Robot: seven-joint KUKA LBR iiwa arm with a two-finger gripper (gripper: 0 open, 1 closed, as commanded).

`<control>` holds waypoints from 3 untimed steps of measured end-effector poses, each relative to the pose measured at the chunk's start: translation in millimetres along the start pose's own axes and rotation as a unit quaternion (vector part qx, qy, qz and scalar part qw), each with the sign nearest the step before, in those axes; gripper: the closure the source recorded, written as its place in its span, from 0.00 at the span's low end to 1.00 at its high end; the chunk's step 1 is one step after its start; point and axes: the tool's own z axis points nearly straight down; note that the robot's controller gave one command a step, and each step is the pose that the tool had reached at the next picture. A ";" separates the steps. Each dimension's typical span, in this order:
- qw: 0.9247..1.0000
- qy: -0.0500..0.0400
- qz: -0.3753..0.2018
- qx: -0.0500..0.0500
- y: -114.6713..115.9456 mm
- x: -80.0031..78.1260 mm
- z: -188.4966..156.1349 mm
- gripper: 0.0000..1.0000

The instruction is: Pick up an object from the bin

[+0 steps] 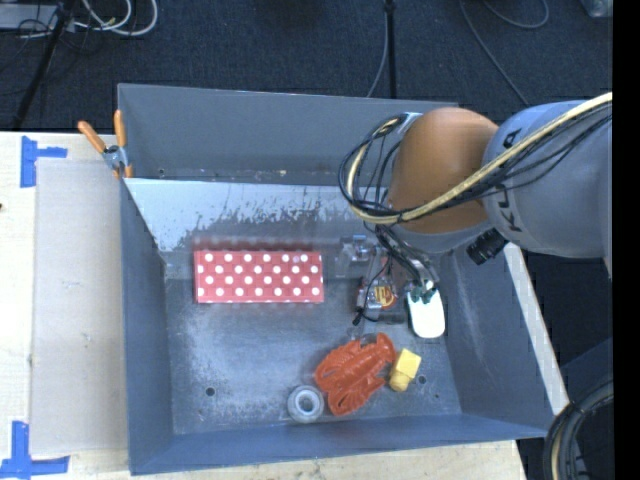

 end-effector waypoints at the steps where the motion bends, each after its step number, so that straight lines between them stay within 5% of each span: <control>1: 1.000 -0.004 0.000 0.000 0.0 -1.5 -4.8 0.00; 2: 1.000 -0.004 0.000 0.000 0.0 -1.3 -4.8 0.00; 3: 0.997 -0.002 -0.072 0.000 1.4 15.2 -11.8 0.00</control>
Offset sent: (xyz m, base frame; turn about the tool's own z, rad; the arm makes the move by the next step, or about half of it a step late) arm -0.0604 -0.0001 -0.0142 -0.2327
